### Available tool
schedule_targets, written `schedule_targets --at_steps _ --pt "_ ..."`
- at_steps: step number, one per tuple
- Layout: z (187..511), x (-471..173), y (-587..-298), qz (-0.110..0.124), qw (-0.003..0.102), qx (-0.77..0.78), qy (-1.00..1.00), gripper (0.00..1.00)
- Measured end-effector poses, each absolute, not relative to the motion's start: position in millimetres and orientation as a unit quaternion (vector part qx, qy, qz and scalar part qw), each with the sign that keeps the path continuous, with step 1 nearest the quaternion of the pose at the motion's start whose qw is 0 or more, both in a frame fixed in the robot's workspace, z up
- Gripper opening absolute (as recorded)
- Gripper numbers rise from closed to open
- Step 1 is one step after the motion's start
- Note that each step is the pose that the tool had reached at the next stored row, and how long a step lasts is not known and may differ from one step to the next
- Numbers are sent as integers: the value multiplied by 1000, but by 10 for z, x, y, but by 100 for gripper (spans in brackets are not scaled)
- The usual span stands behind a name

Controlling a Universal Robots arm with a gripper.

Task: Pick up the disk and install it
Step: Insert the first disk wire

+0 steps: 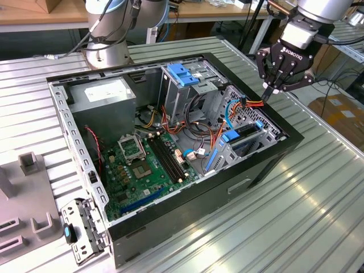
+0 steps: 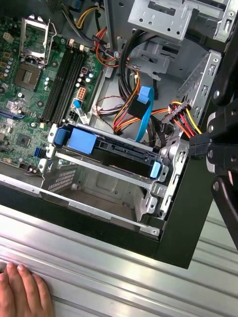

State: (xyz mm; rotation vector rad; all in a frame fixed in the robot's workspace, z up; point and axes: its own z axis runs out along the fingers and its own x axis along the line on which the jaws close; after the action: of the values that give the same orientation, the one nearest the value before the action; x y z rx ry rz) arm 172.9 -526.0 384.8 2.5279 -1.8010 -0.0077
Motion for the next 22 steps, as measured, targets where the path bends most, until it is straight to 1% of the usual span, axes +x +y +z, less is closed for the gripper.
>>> schedule_targets --at_steps 14,16,22 --pt "3789 1748 -5260 0 19 884 -468 11" --pt "3785 1750 -5260 0 19 893 -449 24" --pt "3775 1759 -5260 1 19 915 -403 24"
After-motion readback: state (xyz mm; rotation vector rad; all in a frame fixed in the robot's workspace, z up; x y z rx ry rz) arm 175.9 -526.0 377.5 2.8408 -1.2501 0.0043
